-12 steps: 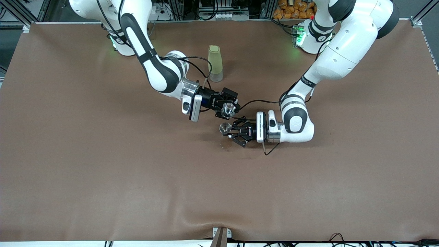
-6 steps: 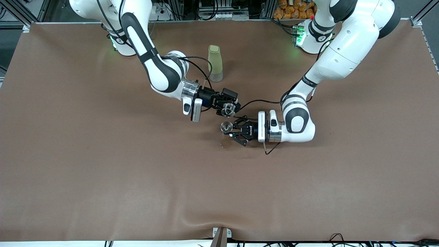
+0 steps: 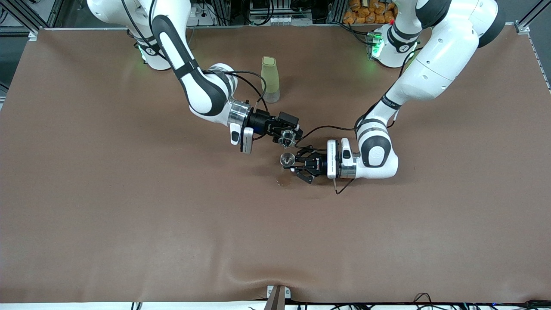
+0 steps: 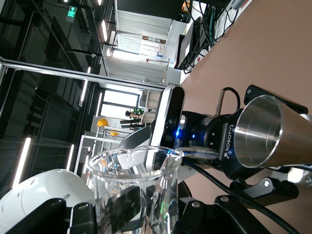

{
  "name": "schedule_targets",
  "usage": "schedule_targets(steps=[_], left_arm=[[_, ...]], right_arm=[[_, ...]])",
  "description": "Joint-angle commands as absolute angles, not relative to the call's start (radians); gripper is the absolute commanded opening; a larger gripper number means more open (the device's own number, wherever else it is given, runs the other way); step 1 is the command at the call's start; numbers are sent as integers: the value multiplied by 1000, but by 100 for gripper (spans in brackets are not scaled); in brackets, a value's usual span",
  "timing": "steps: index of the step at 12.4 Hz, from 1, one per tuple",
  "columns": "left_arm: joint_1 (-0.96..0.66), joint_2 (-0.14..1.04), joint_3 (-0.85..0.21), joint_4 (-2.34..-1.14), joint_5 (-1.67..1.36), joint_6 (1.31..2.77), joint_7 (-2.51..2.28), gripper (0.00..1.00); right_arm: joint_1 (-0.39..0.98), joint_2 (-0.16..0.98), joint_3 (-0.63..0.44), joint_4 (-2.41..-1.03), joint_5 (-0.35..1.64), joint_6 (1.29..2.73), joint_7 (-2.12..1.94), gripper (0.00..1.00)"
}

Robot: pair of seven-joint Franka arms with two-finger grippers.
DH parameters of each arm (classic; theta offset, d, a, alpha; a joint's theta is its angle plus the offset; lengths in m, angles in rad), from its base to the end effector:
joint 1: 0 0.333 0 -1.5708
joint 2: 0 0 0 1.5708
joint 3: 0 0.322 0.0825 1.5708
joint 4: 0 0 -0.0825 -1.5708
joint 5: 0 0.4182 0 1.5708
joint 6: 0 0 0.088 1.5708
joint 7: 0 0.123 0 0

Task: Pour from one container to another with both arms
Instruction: 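Pour liquid from the beaker into the jigger with the right gripper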

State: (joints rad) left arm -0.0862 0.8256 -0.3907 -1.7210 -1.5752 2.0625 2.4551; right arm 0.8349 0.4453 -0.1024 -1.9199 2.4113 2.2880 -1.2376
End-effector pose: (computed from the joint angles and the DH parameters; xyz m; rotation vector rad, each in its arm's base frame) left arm 0.5928 -0.3589 0.1328 1.2810 -1.2702 1.0480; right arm 0.4925 0.4792 0.2612 -1.6780 0.0918 -0.3756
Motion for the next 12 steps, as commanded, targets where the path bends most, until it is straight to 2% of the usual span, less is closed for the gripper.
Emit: schedule_targets(steps=[1,12], left_arm=[[-77,788,-396,-1758,-1571,2052,2473,0],[-87,787,-397,-1769,-1569,2052,2471,0]], right_arm=[[841,442,-104,-1908,2395,2301,-1149,0],[842,445,-100,-1891,2388,2301,-879,0]])
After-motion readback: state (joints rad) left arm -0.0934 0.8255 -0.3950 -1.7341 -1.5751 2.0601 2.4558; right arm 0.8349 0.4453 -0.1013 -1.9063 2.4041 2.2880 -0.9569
